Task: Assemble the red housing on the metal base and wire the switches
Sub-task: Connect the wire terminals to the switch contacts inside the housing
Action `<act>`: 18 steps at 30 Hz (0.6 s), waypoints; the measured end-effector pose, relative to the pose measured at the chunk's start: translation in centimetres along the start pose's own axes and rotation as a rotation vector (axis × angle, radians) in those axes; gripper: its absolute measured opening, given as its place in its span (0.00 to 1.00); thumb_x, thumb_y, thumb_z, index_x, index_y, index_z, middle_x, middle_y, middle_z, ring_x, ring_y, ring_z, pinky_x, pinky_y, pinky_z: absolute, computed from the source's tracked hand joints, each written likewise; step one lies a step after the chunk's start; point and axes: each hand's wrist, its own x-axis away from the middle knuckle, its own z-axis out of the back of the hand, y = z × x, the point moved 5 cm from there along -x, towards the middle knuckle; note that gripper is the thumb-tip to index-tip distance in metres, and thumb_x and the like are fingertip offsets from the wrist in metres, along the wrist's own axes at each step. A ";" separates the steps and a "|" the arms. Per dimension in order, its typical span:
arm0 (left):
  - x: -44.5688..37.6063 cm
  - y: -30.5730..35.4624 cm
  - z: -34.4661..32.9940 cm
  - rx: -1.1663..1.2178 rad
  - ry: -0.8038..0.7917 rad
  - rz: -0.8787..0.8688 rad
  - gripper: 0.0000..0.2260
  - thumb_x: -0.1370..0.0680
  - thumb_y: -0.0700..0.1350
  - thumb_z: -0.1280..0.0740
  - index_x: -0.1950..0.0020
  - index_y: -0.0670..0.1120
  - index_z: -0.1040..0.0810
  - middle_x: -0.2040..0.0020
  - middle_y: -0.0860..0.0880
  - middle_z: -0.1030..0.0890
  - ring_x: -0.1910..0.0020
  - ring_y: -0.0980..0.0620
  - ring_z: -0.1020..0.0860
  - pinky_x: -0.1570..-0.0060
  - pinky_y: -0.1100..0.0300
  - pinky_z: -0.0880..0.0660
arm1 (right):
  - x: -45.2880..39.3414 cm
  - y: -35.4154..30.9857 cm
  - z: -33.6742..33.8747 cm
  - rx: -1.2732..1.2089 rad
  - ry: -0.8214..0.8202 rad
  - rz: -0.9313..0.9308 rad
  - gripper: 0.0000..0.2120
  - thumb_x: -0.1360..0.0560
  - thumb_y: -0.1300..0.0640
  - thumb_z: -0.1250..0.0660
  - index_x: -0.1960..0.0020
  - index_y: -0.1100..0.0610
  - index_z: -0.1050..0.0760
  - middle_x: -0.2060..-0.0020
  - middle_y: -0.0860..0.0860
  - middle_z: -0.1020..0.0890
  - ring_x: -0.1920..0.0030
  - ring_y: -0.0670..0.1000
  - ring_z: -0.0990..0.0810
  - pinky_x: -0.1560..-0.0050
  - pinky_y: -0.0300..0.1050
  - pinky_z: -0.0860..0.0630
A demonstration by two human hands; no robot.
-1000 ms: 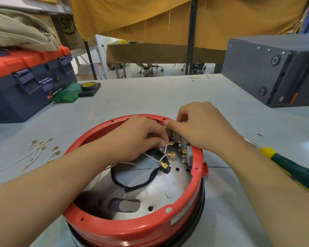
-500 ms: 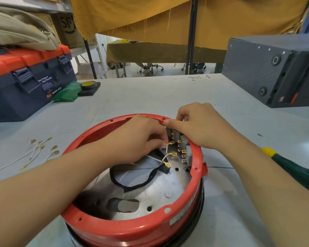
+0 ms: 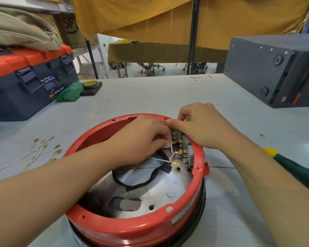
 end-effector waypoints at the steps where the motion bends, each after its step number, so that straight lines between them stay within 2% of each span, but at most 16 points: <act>1: 0.0 0.0 0.0 0.000 0.005 -0.001 0.04 0.25 0.41 0.31 0.56 0.44 0.17 0.56 0.52 0.19 0.57 0.59 0.27 0.54 0.72 0.34 | 0.0 0.0 0.0 0.002 0.000 0.003 0.18 0.27 0.40 0.36 0.65 0.54 0.25 0.70 0.49 0.25 0.66 0.43 0.30 0.69 0.39 0.37; 4: 0.0 -0.1 0.0 0.002 0.015 0.010 0.04 0.26 0.42 0.31 0.56 0.45 0.16 0.57 0.54 0.20 0.57 0.58 0.26 0.56 0.69 0.32 | 0.0 0.1 0.0 0.002 0.001 0.007 0.18 0.27 0.40 0.36 0.65 0.54 0.25 0.70 0.48 0.25 0.66 0.43 0.30 0.69 0.39 0.38; 7: 0.2 -0.2 0.0 -0.009 0.024 0.029 0.04 0.25 0.44 0.31 0.55 0.48 0.17 0.59 0.57 0.22 0.60 0.59 0.26 0.55 0.61 0.29 | 0.0 0.1 0.0 0.002 0.000 0.013 0.18 0.27 0.40 0.36 0.65 0.54 0.25 0.71 0.48 0.26 0.66 0.42 0.31 0.69 0.38 0.38; 11: 0.3 -0.2 0.0 -0.034 0.019 0.047 0.04 0.25 0.45 0.32 0.54 0.49 0.17 0.59 0.59 0.23 0.57 0.57 0.25 0.53 0.52 0.27 | 0.0 0.1 0.0 -0.002 0.002 0.017 0.18 0.27 0.40 0.36 0.65 0.54 0.25 0.71 0.47 0.26 0.65 0.43 0.31 0.69 0.38 0.37; 18: 0.2 -0.1 -0.1 -0.050 0.004 0.070 0.05 0.24 0.46 0.33 0.54 0.52 0.17 0.59 0.60 0.23 0.56 0.56 0.24 0.53 0.51 0.25 | 0.0 0.1 0.0 -0.021 0.000 0.008 0.18 0.27 0.40 0.35 0.65 0.54 0.24 0.72 0.48 0.25 0.66 0.44 0.28 0.69 0.39 0.37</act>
